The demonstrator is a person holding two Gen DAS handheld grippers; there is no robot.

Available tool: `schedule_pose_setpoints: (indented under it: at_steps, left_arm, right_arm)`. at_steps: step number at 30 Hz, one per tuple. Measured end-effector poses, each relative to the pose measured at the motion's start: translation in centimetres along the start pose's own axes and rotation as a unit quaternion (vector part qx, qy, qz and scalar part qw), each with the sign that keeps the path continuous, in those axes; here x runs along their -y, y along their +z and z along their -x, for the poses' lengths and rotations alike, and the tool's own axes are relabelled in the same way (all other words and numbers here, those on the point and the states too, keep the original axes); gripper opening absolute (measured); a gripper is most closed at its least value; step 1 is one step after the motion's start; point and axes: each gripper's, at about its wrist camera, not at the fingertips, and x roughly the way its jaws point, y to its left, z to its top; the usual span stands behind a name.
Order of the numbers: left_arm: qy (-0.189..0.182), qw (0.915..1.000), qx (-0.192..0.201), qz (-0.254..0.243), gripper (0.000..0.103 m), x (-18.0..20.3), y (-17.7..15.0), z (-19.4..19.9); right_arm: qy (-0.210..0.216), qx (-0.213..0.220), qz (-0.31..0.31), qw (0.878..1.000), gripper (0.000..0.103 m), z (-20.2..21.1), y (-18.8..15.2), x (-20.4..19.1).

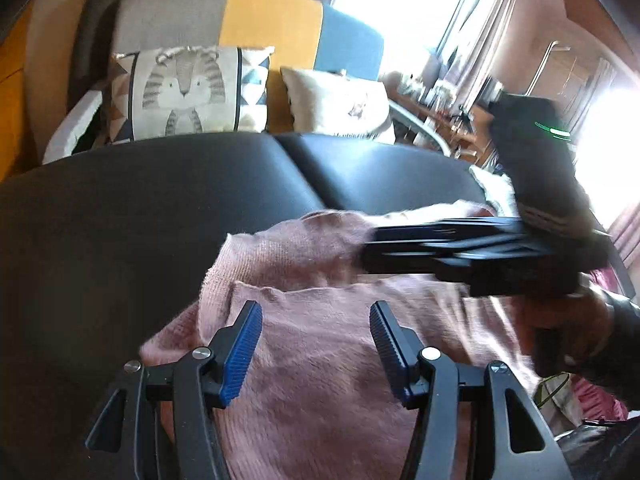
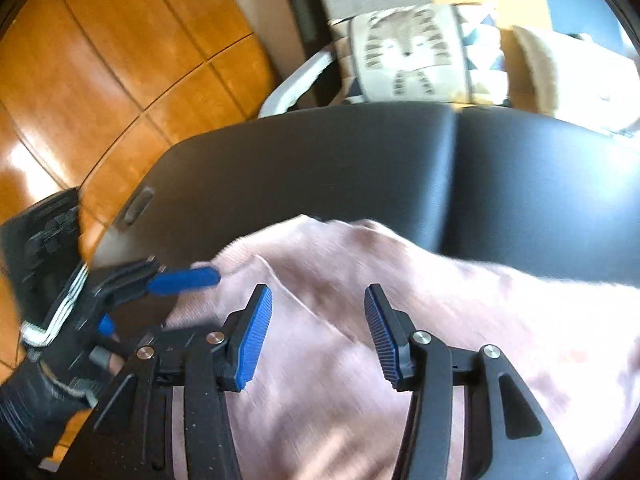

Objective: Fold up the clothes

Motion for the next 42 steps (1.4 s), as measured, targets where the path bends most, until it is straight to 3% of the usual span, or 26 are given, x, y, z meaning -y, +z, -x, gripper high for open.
schedule_pose_setpoints:
  at_steps: [2,4,10,15,18,23,29,32,35,39,42]
  left_arm:
    - [0.048,0.9983,-0.031,-0.007,0.057,-0.3,-0.1,-1.7]
    - [0.072,0.9967,-0.038,-0.001,0.058,-1.0,-0.7,-2.5]
    - [0.162,0.9866,-0.021,0.006,0.059,-1.7,-1.8,-2.8]
    - [0.172,0.9846,-0.018,0.026,0.06,-2.7,-3.0,-2.5]
    - [0.185,0.9826,-0.012,0.017,0.061,-2.2,-3.9,-2.3]
    - [0.187,0.9818,-0.006,0.032,0.065,-2.3,-4.4,-2.1]
    - [0.184,0.9817,-0.017,0.046,0.062,-1.9,-3.6,-1.3]
    - [0.185,0.982,-0.001,0.037,0.062,-0.2,-2.8,0.5]
    - [0.167,0.9859,0.014,0.013,0.062,2.3,-2.4,1.8]
    - [0.146,0.9888,-0.008,-0.028,0.062,5.4,-2.7,0.7]
    - [0.158,0.9862,-0.035,-0.035,0.062,5.2,-3.3,-1.1]
  right_arm:
    - [-0.027,0.015,-0.002,1.0,0.052,2.0,-1.4,1.1]
    - [-0.062,0.03,-0.002,0.998,0.052,4.2,-2.9,2.4]
    - [-0.134,0.025,0.003,0.991,0.052,8.2,-6.8,5.9]
    - [-0.163,0.002,-0.003,0.987,0.051,8.2,-9.3,9.3]
    - [-0.204,0.024,-0.033,0.978,0.05,8.8,-9.3,12.7]
    - [-0.174,0.036,-0.083,0.981,0.05,8.9,-8.8,17.1]
    - [-0.186,0.053,-0.069,0.979,0.052,10.1,-8.9,15.2]
    - [-0.198,0.094,-0.084,0.972,0.052,13.0,-9.5,15.1]
    - [-0.212,0.097,-0.098,0.967,0.052,14.5,-9.8,16.1]
    - [-0.19,0.072,-0.086,0.975,0.052,13.5,-9.5,16.3]
    - [-0.171,0.041,-0.063,0.982,0.052,11.6,-8.7,16.2]
